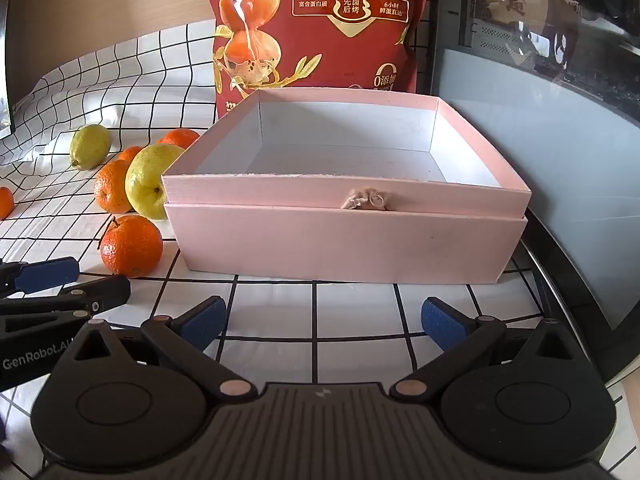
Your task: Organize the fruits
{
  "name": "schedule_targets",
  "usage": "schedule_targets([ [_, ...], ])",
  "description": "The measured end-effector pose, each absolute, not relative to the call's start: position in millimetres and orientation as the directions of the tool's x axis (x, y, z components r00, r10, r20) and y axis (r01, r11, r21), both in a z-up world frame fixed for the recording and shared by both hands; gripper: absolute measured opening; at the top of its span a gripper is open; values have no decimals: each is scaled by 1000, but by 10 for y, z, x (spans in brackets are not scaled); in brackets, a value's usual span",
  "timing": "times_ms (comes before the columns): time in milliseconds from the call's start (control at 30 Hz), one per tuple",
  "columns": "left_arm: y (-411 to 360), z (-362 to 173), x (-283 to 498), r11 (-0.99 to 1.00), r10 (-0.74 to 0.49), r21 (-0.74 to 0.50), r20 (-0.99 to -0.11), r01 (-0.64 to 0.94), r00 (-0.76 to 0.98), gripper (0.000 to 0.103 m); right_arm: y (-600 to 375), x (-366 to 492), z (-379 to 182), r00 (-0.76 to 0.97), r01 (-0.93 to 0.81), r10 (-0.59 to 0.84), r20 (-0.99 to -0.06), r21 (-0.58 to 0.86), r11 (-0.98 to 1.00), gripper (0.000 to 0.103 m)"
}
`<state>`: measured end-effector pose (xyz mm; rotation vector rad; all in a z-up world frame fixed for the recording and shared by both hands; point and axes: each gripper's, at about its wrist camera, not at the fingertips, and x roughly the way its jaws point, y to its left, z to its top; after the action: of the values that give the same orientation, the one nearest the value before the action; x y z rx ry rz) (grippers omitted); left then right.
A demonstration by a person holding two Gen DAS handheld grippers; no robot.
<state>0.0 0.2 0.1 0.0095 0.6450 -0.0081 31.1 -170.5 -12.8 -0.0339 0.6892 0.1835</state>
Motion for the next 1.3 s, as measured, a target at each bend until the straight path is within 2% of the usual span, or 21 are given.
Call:
schedule_targets([
  [1300,1,1,0,1000,-3,9,-601,11,799,59,-1683,360,-114,758,-178,154,-634,26,984,103],
])
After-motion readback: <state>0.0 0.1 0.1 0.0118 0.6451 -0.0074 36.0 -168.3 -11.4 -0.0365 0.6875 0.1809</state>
